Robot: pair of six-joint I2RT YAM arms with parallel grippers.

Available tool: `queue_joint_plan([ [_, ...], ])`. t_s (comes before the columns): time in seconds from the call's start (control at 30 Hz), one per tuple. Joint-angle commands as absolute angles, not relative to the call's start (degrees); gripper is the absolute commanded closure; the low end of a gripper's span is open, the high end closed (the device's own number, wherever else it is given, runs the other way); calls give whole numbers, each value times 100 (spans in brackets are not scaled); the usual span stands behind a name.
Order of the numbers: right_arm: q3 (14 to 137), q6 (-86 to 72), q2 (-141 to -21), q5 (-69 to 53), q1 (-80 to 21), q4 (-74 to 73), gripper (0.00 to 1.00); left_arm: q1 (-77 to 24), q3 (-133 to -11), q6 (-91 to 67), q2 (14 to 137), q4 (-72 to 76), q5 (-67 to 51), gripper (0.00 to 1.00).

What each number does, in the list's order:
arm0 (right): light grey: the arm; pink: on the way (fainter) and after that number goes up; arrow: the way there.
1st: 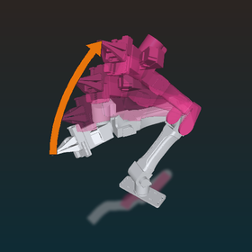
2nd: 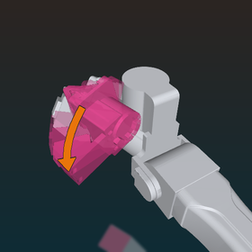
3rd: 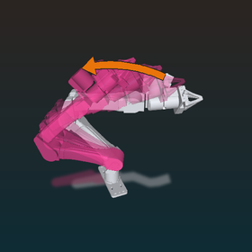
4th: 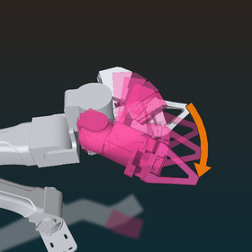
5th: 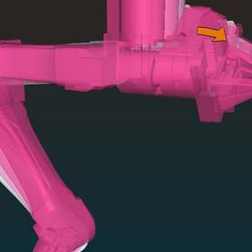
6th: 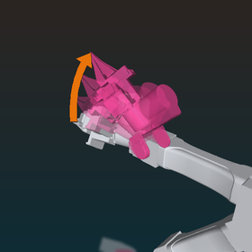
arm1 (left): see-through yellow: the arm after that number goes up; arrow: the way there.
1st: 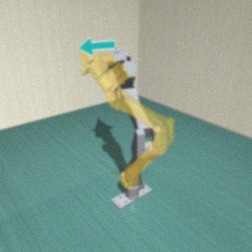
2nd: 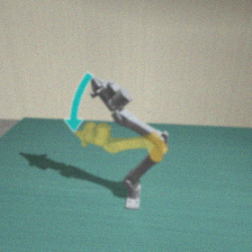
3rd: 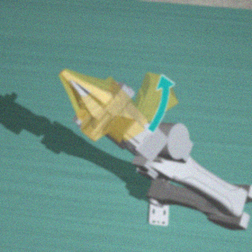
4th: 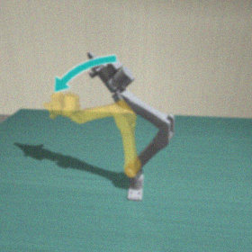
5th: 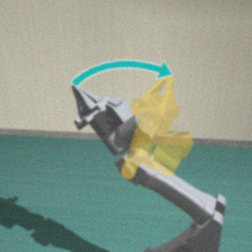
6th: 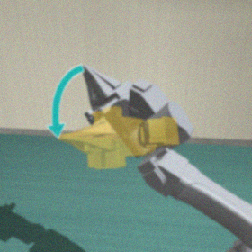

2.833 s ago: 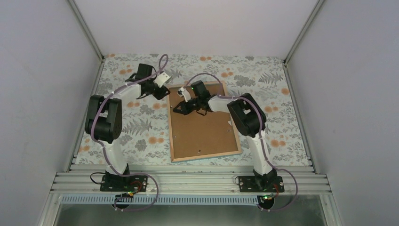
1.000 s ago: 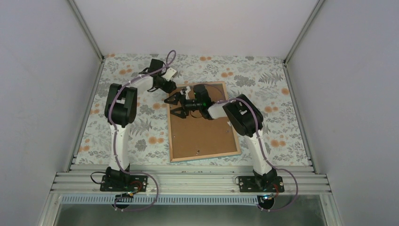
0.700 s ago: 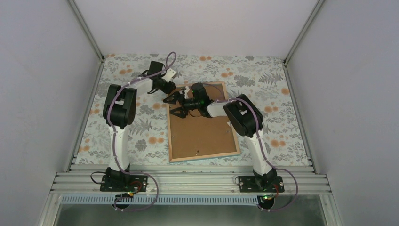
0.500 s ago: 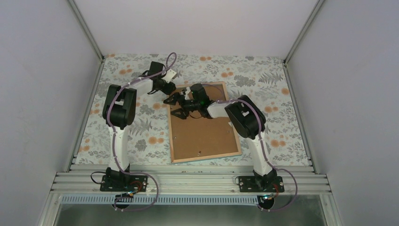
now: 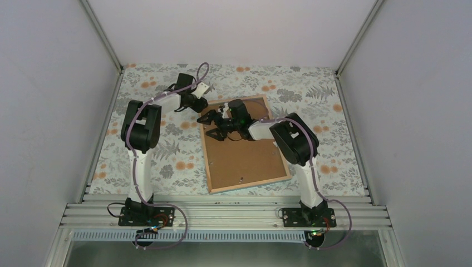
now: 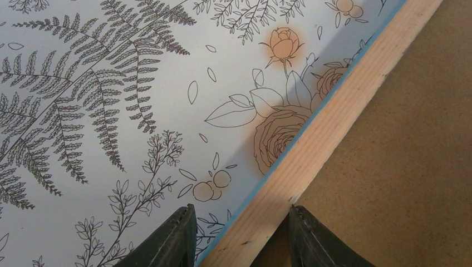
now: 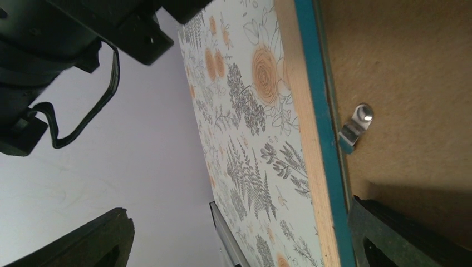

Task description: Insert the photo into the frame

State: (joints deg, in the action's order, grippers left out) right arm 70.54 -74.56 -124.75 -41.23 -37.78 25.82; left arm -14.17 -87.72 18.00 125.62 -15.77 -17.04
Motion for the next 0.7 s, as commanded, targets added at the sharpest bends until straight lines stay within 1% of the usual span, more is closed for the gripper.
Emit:
queue_joint_plan([
  [0.0,6871,-7250,-12390,-3643,-3641,2163,4,-1468,-8541,1776,12674,-2249,-1789,59],
  [0.2,6748,-7264,-12299,-3634,-3639,2198,4,-1462,-8515,1802,12661,-2242,-1791,60],
  [0.67,7386,-7401,-13067,-3369,-3779,2002,4,-1559,-8410,1780,12597,-2209,-1841,61],
])
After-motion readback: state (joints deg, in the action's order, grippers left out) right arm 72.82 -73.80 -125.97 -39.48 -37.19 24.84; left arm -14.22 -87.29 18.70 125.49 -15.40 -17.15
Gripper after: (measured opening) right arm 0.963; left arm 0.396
